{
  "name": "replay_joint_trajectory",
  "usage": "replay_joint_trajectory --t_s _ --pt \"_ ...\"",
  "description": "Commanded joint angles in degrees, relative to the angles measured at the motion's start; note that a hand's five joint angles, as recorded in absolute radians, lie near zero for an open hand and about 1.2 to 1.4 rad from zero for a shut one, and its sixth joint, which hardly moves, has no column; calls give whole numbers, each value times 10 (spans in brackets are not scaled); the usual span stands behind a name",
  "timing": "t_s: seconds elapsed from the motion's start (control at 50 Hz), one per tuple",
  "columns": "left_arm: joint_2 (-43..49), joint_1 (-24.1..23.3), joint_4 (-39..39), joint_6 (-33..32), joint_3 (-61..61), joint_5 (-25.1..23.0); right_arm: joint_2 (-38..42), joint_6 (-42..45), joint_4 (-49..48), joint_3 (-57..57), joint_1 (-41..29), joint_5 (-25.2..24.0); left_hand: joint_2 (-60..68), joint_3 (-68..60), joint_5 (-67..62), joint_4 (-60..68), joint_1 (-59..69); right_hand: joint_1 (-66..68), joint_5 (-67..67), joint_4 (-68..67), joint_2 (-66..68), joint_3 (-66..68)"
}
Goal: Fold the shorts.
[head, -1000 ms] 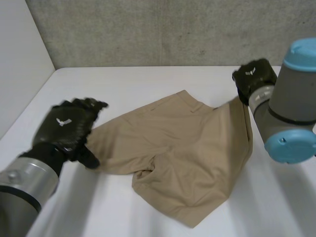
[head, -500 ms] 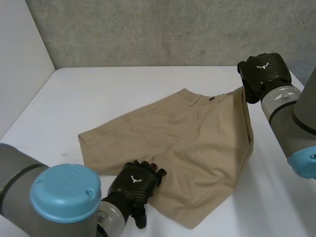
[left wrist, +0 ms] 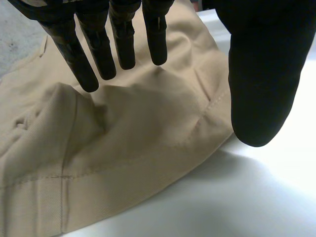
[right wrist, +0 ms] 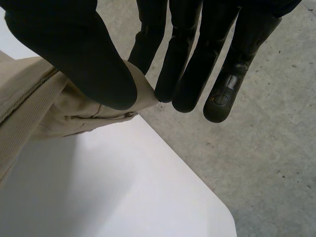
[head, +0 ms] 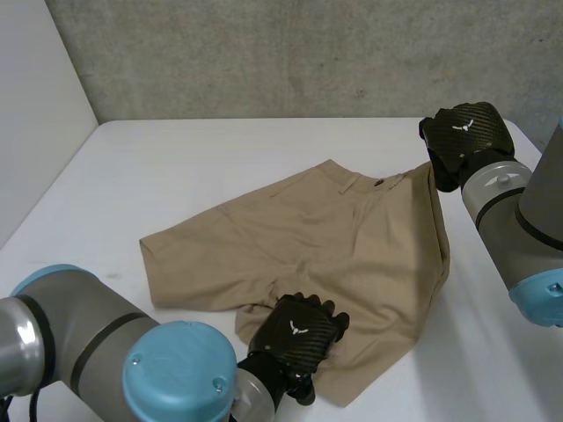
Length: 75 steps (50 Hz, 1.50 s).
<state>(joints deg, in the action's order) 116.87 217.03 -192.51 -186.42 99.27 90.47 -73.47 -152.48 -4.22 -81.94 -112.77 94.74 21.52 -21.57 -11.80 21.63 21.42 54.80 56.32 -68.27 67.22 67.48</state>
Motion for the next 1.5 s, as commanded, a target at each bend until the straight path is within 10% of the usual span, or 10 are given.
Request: replay_joint_trajectory --t_s 0.02,0.34,0.48,0.6,0.76,0.98,1.22,1.28,1.5 --pt "16 -2 1 0 -16 0 1 1 -1 -1 0 0 52 -51 -49 51 53 252 137 -117 128 125" --pt "47 -19 -1 -1 -37 1 5 3 -1 -2 0 0 166 -166 -163 165 167 252 137 -117 128 125" --pt "42 -13 -18 -2 -44 13 5 4 -1 -1 2 1 585 -584 -582 583 586 252 137 -117 128 125" --pt "9 5 -19 -2 -39 37 4 8 6 1 7 -1 585 -584 -582 584 586 252 137 -117 128 125" --pt "-190 145 -13 -3 11 51 -1 118 90 -7 4 -1 585 -584 -582 584 586 252 137 -117 128 125" --pt "-251 338 21 -1 36 -86 4 119 175 -23 -60 -20 585 -584 -582 584 586 252 137 -117 128 125" --pt "-29 356 0 -12 -58 -100 116 -54 50 7 -78 -32 585 -584 -582 584 586 252 137 -117 128 125" --pt "10 355 -4 -13 -91 -98 135 -65 29 20 -78 -26 290 -289 -287 289 291 252 137 -117 128 125" --pt "-113 346 5 -10 -43 -42 184 -76 -6 73 -77 57 156 -156 -153 155 157 252 137 -117 128 125"
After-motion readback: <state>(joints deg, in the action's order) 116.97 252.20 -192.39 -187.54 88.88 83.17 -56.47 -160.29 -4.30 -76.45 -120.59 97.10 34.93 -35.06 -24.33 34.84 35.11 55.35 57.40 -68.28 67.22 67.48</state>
